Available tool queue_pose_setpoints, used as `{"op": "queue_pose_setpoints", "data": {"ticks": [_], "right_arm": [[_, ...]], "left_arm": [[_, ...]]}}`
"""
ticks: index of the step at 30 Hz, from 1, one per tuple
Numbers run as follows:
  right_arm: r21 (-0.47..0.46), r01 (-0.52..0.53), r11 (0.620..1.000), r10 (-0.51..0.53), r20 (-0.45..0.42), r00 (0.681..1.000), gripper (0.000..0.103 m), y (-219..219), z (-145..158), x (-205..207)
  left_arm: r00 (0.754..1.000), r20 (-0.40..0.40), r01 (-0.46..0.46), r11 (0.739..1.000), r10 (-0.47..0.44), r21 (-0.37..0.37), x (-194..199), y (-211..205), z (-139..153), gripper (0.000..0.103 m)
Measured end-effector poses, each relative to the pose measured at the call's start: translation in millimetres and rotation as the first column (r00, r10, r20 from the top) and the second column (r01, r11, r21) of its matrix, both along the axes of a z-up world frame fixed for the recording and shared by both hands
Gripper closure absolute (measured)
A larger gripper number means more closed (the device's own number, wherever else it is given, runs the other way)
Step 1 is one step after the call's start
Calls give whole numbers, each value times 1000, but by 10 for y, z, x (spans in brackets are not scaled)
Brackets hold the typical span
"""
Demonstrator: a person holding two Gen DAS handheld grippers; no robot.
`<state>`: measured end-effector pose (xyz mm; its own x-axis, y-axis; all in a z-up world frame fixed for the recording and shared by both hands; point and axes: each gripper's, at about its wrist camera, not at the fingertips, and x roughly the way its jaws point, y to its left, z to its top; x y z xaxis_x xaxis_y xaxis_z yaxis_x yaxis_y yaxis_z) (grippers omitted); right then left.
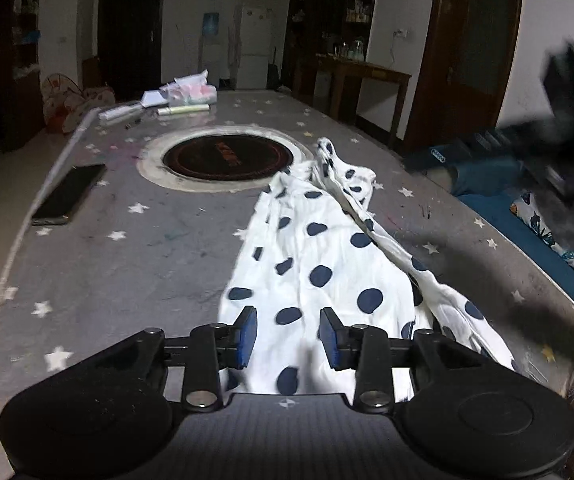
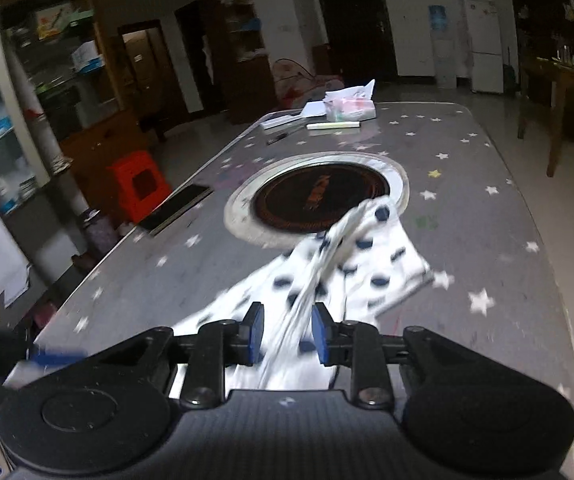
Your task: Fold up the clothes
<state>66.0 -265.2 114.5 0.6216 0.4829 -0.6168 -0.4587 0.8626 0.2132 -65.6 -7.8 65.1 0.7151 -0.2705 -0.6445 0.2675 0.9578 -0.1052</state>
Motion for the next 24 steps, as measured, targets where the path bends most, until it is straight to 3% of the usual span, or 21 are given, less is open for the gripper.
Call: {"op": "queue_pose_setpoints", "data": {"ticks": [4,6,14,16,18,21,24], "right_arm": [[-15,28,999,-29,-11,1000,77,179,-72,452],[-24,41,999,-41,-19,999,68,263,-121,650],[-59,102,993,-106,-81,991,68,480,-450,1240],[-68,109,992,-116,-92,989,70,480,-516,1310],[-76,115,990,-122,-96,988,92,447,-555,1320],[-85,132,988,-138,-74,988,99,344,-540,1278],[-101,158,982,-162,-35,986,100,158,-424,1182]], "left_arm": [[999,-34,18,1000,-18,-6,117,-130,-129,65],[999,-44,27,1000,-28,-9,144,-169,-168,65],[996,-77,35,999,-36,-17,183,-211,-272,64],[996,-85,34,999,-36,-16,188,-210,-296,64],[995,-93,33,999,-34,-15,191,-208,-320,64],[995,-98,32,999,-34,-14,187,-198,-339,63],[994,-99,33,999,-34,-11,181,-196,-355,63]]}}
